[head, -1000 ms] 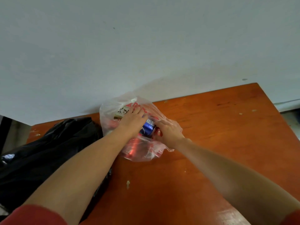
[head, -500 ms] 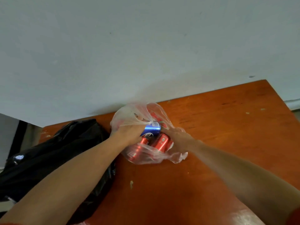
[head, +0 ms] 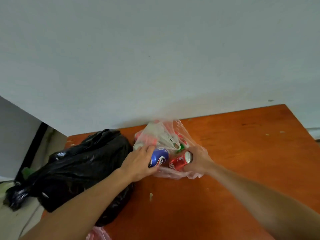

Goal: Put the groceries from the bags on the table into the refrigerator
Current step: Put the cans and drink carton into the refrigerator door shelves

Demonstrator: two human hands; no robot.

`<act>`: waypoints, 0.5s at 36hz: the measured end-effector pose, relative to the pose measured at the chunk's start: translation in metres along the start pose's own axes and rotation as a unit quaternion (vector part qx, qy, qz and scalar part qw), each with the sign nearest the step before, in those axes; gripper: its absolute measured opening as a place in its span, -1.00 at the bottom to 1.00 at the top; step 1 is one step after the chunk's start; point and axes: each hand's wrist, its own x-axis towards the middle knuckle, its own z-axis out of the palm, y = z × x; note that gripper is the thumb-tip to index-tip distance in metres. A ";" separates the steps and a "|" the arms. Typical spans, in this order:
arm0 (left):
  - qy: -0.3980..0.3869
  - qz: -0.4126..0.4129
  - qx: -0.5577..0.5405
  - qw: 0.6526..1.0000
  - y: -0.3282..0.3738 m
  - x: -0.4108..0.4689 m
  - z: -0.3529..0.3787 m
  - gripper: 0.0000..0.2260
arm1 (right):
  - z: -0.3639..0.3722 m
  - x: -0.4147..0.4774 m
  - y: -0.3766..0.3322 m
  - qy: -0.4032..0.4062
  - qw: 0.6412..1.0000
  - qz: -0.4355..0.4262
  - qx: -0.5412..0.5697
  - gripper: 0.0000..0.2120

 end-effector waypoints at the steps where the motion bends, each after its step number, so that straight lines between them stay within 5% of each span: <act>1: 0.002 -0.008 -0.007 1.000 -0.003 -0.003 -0.001 -0.37 | -0.002 -0.003 -0.005 0.004 1.000 0.007 0.008 -0.51; 5: 0.028 -0.019 -0.039 0.999 -0.013 -0.014 -0.013 -0.36 | -0.011 -0.021 -0.022 0.046 0.997 0.034 0.060 -0.30; 18: 0.126 0.106 -0.027 0.986 0.054 -0.016 -0.067 -0.41 | -0.069 -0.161 -0.028 0.303 0.951 0.060 -0.035 -0.33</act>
